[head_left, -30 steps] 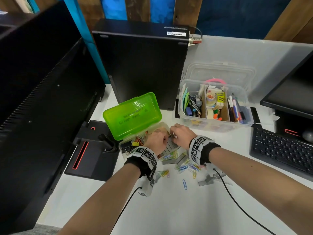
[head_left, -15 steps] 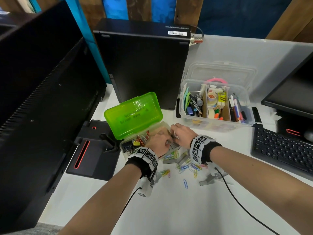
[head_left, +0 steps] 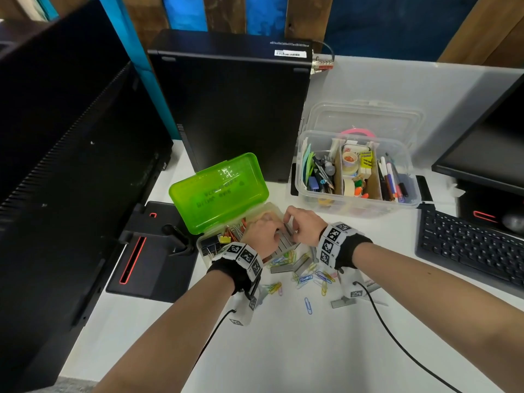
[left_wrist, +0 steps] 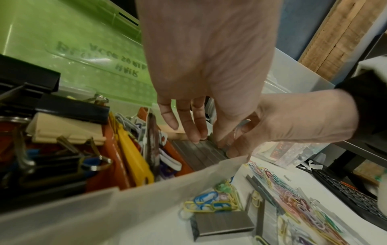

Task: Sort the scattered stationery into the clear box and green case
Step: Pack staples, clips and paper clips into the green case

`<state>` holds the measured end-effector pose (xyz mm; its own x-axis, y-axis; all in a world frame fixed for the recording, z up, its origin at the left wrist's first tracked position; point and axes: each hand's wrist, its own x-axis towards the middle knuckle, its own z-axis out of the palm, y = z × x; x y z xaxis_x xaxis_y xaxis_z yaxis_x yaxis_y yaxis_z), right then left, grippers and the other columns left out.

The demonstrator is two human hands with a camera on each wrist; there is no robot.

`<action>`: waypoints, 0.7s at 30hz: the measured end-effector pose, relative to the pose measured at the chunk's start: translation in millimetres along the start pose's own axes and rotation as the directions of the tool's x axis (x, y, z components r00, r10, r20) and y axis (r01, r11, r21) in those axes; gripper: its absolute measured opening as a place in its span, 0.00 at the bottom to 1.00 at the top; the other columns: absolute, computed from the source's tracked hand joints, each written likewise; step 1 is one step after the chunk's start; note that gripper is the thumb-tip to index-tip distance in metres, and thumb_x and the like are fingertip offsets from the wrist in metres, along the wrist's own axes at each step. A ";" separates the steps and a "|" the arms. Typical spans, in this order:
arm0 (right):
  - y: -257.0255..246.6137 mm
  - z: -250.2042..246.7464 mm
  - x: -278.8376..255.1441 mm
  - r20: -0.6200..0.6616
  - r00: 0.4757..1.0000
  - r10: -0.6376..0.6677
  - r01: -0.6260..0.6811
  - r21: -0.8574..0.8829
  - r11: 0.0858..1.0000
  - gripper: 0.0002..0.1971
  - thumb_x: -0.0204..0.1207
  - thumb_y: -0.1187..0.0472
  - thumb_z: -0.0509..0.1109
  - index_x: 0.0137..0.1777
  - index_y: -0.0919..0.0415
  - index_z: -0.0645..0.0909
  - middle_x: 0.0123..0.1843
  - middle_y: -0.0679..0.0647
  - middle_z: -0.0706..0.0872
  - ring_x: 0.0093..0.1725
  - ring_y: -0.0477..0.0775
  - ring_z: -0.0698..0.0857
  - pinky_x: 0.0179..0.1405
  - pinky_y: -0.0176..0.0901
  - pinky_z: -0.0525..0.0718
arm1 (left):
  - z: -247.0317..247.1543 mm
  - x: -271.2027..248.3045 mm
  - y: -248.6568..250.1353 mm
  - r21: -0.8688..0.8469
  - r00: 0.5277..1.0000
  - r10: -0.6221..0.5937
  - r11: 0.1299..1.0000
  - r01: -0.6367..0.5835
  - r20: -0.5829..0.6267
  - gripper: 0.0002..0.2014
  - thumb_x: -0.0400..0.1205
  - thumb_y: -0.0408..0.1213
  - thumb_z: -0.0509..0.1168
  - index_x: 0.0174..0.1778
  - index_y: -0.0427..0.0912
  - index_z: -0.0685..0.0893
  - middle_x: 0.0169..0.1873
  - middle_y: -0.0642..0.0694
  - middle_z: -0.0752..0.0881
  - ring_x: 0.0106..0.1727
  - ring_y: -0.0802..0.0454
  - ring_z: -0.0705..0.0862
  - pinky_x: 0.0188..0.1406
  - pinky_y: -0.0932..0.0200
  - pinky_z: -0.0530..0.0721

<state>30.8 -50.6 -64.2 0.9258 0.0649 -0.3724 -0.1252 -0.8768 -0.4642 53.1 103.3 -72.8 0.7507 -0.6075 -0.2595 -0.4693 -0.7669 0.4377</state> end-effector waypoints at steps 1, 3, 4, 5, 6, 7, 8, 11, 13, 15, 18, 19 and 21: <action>2.2 -2.8 0.0 0.009 1.000 -0.006 0.006 0.026 1.000 0.19 0.68 0.70 0.72 0.58 0.58 0.75 0.44 0.52 0.79 0.42 0.52 0.77 0.43 0.43 0.77 | -1.2 -0.1 0.8 -0.003 1.000 0.001 1.000 -0.001 -0.017 0.17 0.82 0.32 0.58 0.64 0.50 0.82 0.58 0.42 0.77 0.54 0.41 0.83 0.61 0.46 0.79; 7.6 -8.5 -1.5 -0.006 1.000 -0.008 0.009 0.093 0.996 0.16 0.71 0.72 0.67 0.58 0.57 0.76 0.44 0.54 0.83 0.40 0.52 0.81 0.42 0.41 0.80 | -2.3 -0.4 2.1 0.022 0.999 0.020 1.000 -0.019 -0.043 0.19 0.83 0.31 0.57 0.68 0.50 0.79 0.59 0.42 0.77 0.53 0.41 0.83 0.59 0.46 0.80; 10.8 -10.5 -3.1 -0.021 1.000 -0.002 0.005 0.122 0.993 0.16 0.72 0.73 0.65 0.57 0.57 0.76 0.43 0.54 0.84 0.40 0.53 0.82 0.43 0.42 0.82 | -2.0 -0.6 2.6 0.053 0.998 0.039 0.998 -0.037 -0.047 0.20 0.83 0.32 0.56 0.70 0.52 0.79 0.58 0.42 0.77 0.53 0.42 0.83 0.59 0.46 0.80; 13.6 -12.2 -5.4 -0.037 0.999 0.004 0.001 0.140 0.990 0.16 0.72 0.74 0.63 0.56 0.57 0.76 0.41 0.54 0.84 0.41 0.54 0.84 0.45 0.44 0.84 | -1.8 -1.0 2.8 0.093 0.997 0.062 0.994 -0.058 -0.040 0.21 0.84 0.32 0.56 0.71 0.54 0.78 0.58 0.42 0.77 0.53 0.42 0.83 0.59 0.47 0.79; 16.4 -13.1 -8.0 -0.049 0.999 0.013 -0.006 0.147 0.989 0.16 0.73 0.75 0.62 0.56 0.57 0.77 0.40 0.53 0.83 0.42 0.55 0.84 0.46 0.47 0.85 | -1.5 -1.3 3.2 0.136 0.996 0.084 0.987 -0.080 -0.022 0.22 0.84 0.33 0.55 0.71 0.55 0.78 0.58 0.43 0.77 0.53 0.43 0.82 0.58 0.48 0.78; 19.2 -13.7 -11.2 -0.057 0.998 0.021 -0.012 0.152 0.988 0.16 0.73 0.75 0.62 0.56 0.58 0.77 0.39 0.53 0.83 0.43 0.55 0.84 0.47 0.48 0.85 | -2.0 -1.7 3.9 0.177 0.995 0.101 0.979 -0.099 0.001 0.21 0.85 0.34 0.54 0.72 0.55 0.78 0.58 0.43 0.77 0.52 0.44 0.82 0.58 0.50 0.77; 21.3 -13.7 -14.2 -0.064 0.997 0.030 -0.020 0.159 0.987 0.16 0.73 0.75 0.61 0.57 0.59 0.77 0.40 0.54 0.83 0.43 0.55 0.84 0.47 0.49 0.85 | -3.0 -2.2 4.7 0.217 0.994 0.111 0.970 -0.113 0.023 0.21 0.85 0.35 0.54 0.72 0.55 0.78 0.58 0.43 0.76 0.51 0.44 0.81 0.57 0.50 0.76; 28.5 -11.8 -19.6 -0.089 0.994 0.062 -0.044 0.194 0.980 0.15 0.73 0.74 0.62 0.57 0.59 0.78 0.42 0.56 0.84 0.42 0.57 0.84 0.47 0.51 0.85 | -5.4 -3.6 6.6 0.332 0.989 0.125 0.932 -0.145 0.082 0.22 0.85 0.36 0.53 0.74 0.55 0.75 0.60 0.42 0.75 0.54 0.45 0.80 0.60 0.49 0.74; 31.4 -9.8 -22.0 -0.094 0.993 0.076 -0.055 0.205 0.977 0.14 0.74 0.73 0.62 0.56 0.58 0.78 0.42 0.55 0.84 0.41 0.56 0.84 0.48 0.51 0.85 | -6.4 -4.1 8.5 0.385 0.985 0.125 0.909 -0.161 0.117 0.23 0.85 0.35 0.53 0.76 0.55 0.72 0.62 0.41 0.74 0.57 0.45 0.79 0.60 0.48 0.74; 32.8 -7.2 -25.7 -0.099 0.992 0.078 -0.058 0.199 0.978 0.13 0.76 0.72 0.62 0.56 0.58 0.78 0.42 0.55 0.84 0.40 0.55 0.83 0.47 0.49 0.84 | -7.5 -3.9 9.8 0.403 0.982 0.122 0.899 -0.170 0.142 0.24 0.84 0.34 0.53 0.76 0.55 0.71 0.63 0.41 0.73 0.58 0.44 0.78 0.61 0.48 0.73; 37.2 -4.5 -31.7 -0.125 0.986 0.109 -0.082 0.200 0.976 0.12 0.76 0.70 0.62 0.55 0.57 0.79 0.42 0.55 0.84 0.40 0.55 0.82 0.46 0.47 0.82 | -10.6 -5.1 14.3 0.379 0.986 0.135 0.911 -0.164 0.102 0.21 0.84 0.35 0.53 0.73 0.52 0.76 0.61 0.42 0.76 0.55 0.44 0.81 0.60 0.49 0.76; 39.7 -3.9 -33.2 -0.144 0.980 0.139 -0.107 0.205 0.973 0.11 0.77 0.69 0.62 0.55 0.57 0.80 0.42 0.54 0.84 0.40 0.55 0.82 0.46 0.46 0.81 | -12.1 -5.9 16.9 0.348 0.989 0.139 0.925 -0.150 0.056 0.20 0.85 0.35 0.54 0.72 0.51 0.77 0.60 0.43 0.77 0.54 0.43 0.82 0.58 0.49 0.78; 45.6 -3.6 -37.9 -0.186 0.957 0.222 -0.180 0.219 0.959 0.10 0.77 0.69 0.62 0.53 0.57 0.81 0.42 0.53 0.83 0.43 0.55 0.82 0.45 0.42 0.79 | -14.8 -8.2 26.0 0.262 0.987 0.155 0.955 -0.137 -0.048 0.17 0.85 0.38 0.54 0.68 0.49 0.80 0.58 0.45 0.79 0.52 0.42 0.83 0.51 0.52 0.79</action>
<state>-8.7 -94.8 -68.5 0.9246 -0.2216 -0.3099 -0.3650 -0.7481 -0.5542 41.6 91.3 -46.6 0.6904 -0.7084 -0.1467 -0.6733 -0.7033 0.2279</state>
